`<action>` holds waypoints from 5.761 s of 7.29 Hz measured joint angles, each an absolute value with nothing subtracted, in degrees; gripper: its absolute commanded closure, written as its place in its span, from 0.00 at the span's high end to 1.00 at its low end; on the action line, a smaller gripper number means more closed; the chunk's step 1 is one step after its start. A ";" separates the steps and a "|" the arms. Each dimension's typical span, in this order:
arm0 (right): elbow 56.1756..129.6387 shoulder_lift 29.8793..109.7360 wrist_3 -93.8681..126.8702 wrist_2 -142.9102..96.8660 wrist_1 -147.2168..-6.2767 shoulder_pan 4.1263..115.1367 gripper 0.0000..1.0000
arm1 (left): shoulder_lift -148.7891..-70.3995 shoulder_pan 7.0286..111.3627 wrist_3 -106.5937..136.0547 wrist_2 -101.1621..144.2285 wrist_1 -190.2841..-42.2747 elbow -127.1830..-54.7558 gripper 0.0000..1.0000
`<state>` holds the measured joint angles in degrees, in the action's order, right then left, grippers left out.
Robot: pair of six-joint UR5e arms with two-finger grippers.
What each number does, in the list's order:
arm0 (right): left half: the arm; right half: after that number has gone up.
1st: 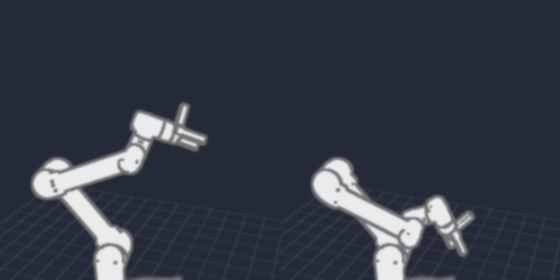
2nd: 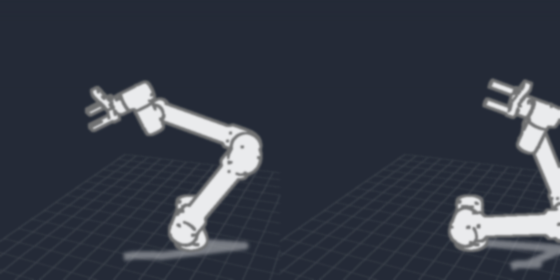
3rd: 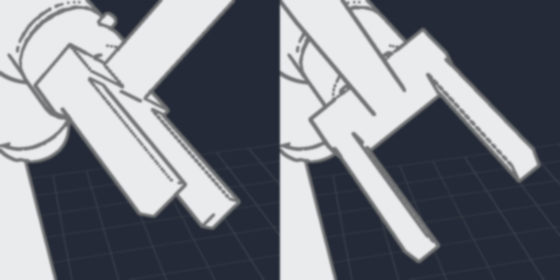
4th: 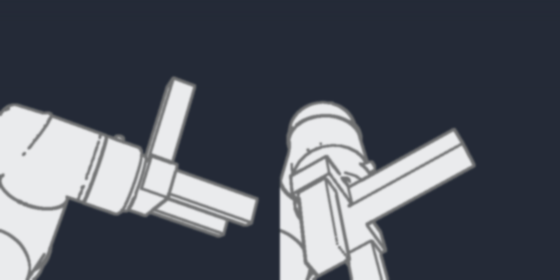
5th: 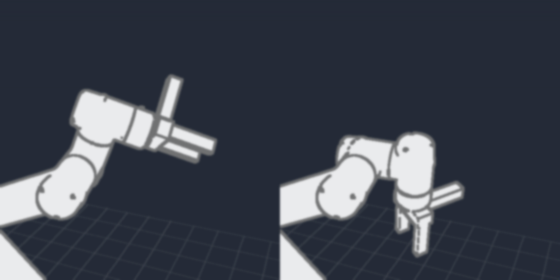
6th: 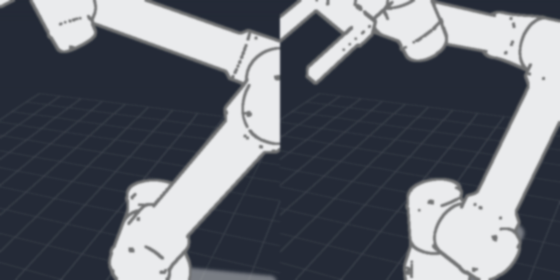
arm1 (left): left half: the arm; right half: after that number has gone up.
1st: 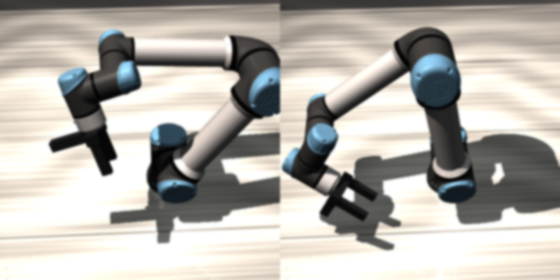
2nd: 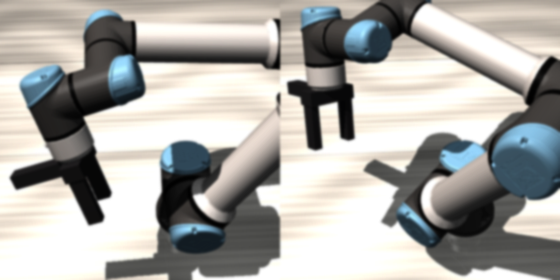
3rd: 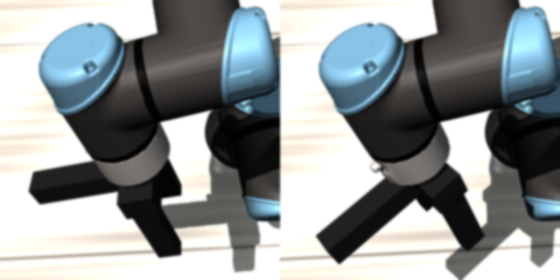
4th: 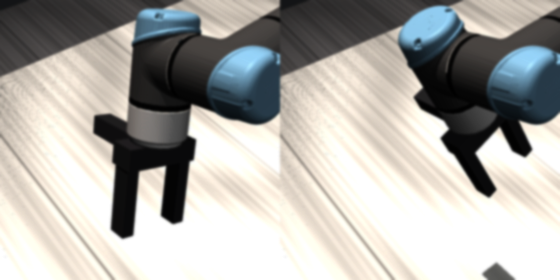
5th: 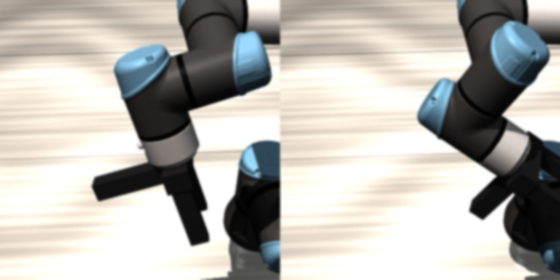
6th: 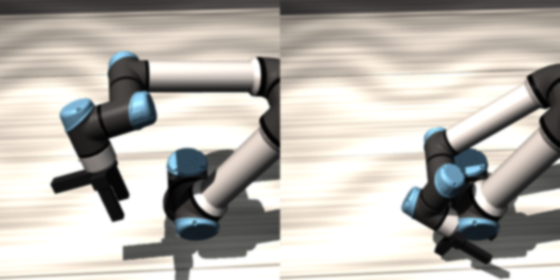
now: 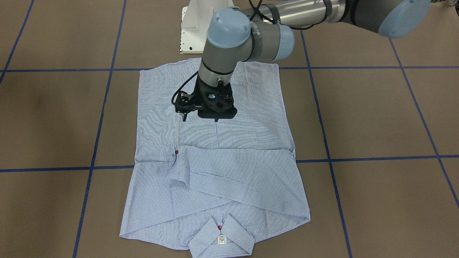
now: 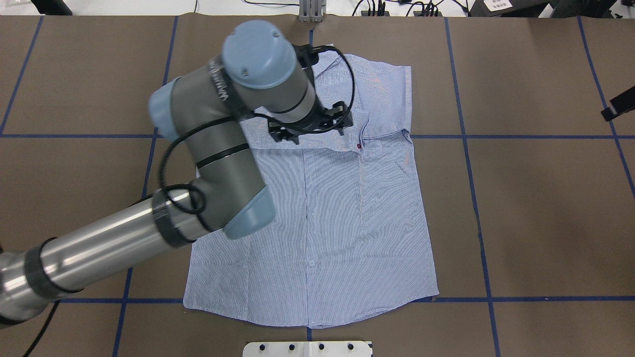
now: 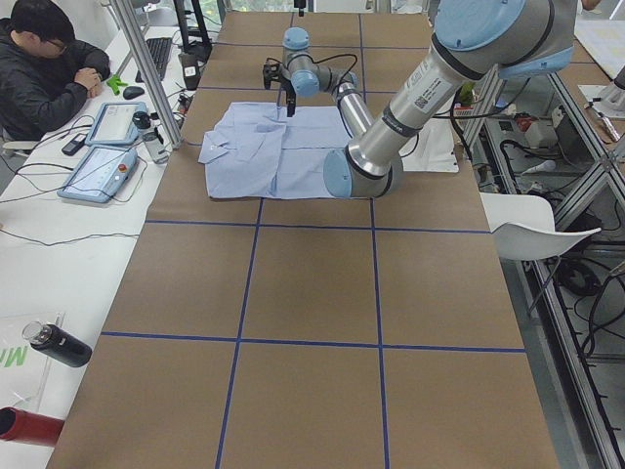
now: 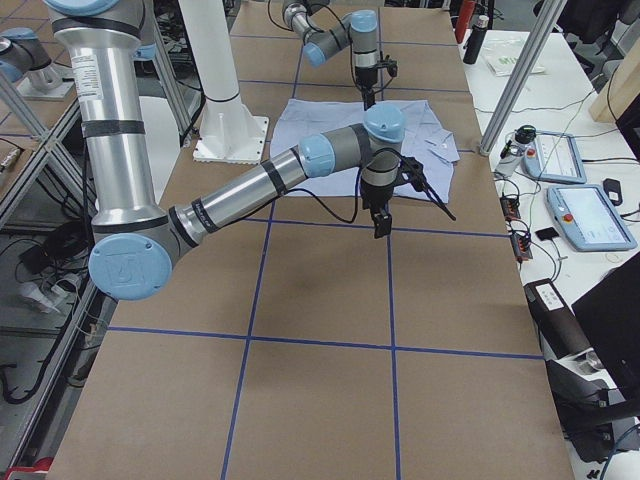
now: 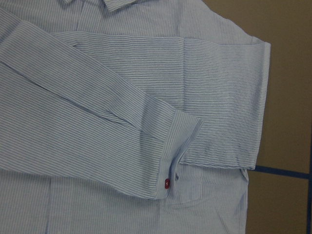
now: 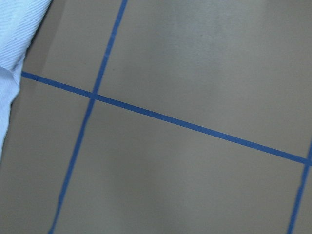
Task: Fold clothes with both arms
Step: 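Withdraw the left gripper to the shirt side while the right gripper approaches, then move both grippers along the shirt sides toward the hem nearest the robot, then hold the left gripper at the hem corner while the right gripper moves down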
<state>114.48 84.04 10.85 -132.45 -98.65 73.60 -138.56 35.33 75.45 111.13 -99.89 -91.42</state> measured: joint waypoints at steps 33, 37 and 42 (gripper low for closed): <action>128.91 97.38 73.83 -98.08 -69.77 25.26 1.00 | -92.02 10.18 86.49 96.54 -118.75 -116.04 0.08; 128.81 97.39 73.82 -98.09 -69.68 24.97 0.99 | -91.82 10.25 86.57 97.63 -118.65 -116.55 0.00; 128.48 97.98 89.28 -92.82 -69.51 17.53 0.95 | -92.20 10.24 88.11 97.57 -118.60 -118.05 0.00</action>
